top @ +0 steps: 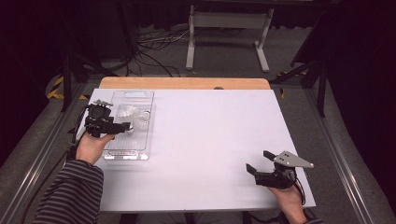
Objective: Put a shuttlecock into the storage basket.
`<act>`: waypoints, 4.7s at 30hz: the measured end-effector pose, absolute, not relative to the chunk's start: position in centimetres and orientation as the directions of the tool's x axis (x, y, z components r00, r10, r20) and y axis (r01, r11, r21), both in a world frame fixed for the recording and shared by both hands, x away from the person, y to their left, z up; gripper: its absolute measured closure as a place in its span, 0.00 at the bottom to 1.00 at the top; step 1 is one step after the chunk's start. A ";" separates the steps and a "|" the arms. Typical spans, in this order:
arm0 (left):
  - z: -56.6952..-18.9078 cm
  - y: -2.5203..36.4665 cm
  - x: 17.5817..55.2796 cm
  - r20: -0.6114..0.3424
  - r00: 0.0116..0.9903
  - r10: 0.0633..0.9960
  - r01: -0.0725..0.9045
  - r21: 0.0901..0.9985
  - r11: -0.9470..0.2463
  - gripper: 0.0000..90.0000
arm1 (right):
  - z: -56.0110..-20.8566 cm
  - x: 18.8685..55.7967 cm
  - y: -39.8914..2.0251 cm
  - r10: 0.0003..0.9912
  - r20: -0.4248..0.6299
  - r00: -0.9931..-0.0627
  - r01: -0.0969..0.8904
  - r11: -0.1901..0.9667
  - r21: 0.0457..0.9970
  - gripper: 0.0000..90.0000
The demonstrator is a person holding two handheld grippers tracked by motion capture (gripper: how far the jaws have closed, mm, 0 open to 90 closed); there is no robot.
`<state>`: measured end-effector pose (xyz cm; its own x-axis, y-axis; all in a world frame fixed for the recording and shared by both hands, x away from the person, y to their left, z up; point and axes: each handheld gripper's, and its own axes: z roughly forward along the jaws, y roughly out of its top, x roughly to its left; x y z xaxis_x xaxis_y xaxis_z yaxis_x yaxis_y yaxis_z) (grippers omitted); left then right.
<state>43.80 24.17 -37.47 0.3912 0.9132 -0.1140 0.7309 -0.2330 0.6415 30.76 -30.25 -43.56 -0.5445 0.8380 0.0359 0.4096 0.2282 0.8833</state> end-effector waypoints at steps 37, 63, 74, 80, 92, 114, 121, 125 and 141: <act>-37.1 24.1 40.5 -0.111 0.455 0.884 0.670 0.696 -0.258 0.29 | -43.6 30.7 -30.3 0.839 0.039 -0.543 0.409 0.224 0.885 0.14; -37.9 24.4 38.3 -0.117 0.471 0.875 0.645 0.722 -0.250 0.27 | -43.6 30.7 -30.3 0.839 0.041 -0.543 0.410 0.222 0.885 0.14; -38.5 24.8 37.4 -0.136 0.468 0.873 0.653 0.719 -0.238 0.28 | -43.6 30.7 -30.3 0.838 0.042 -0.545 0.411 0.223 0.884 0.14; -38.8 25.0 36.9 -0.149 0.465 0.873 0.661 0.715 -0.230 0.28 | -43.6 30.7 -30.3 0.838 0.043 -0.544 0.413 0.223 0.883 0.14; -39.2 25.3 36.3 -0.149 0.461 0.875 0.654 0.723 -0.222 0.27 | -43.6 30.7 -30.2 0.838 0.041 -0.545 0.412 0.225 0.883 0.14; -40.0 25.6 35.1 -0.163 0.462 0.872 0.641 0.741 -0.201 0.24 | -43.6 30.7 -30.3 0.838 0.041 -0.544 0.412 0.224 0.883 0.14; -40.3 25.8 34.6 -0.168 0.460 0.872 0.631 0.753 -0.188 0.24 | -43.6 30.7 -30.2 0.838 0.040 -0.544 0.413 0.226 0.882 0.14; -40.5 25.9 34.5 -0.166 0.459 0.873 0.626 0.757 -0.186 0.24 | -43.6 30.7 -30.2 0.839 0.040 -0.543 0.413 0.225 0.882 0.14; -40.7 25.9 33.4 -0.150 0.471 0.869 0.590 0.786 -0.184 0.24 | -43.6 30.7 -30.2 0.838 0.042 -0.544 0.412 0.224 0.883 0.14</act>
<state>33.42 25.91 -40.71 0.4710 0.8693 -0.1495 0.5895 -0.1841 0.7865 30.72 -30.25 -43.58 -0.5438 0.8382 0.0417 0.4123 0.2235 0.8832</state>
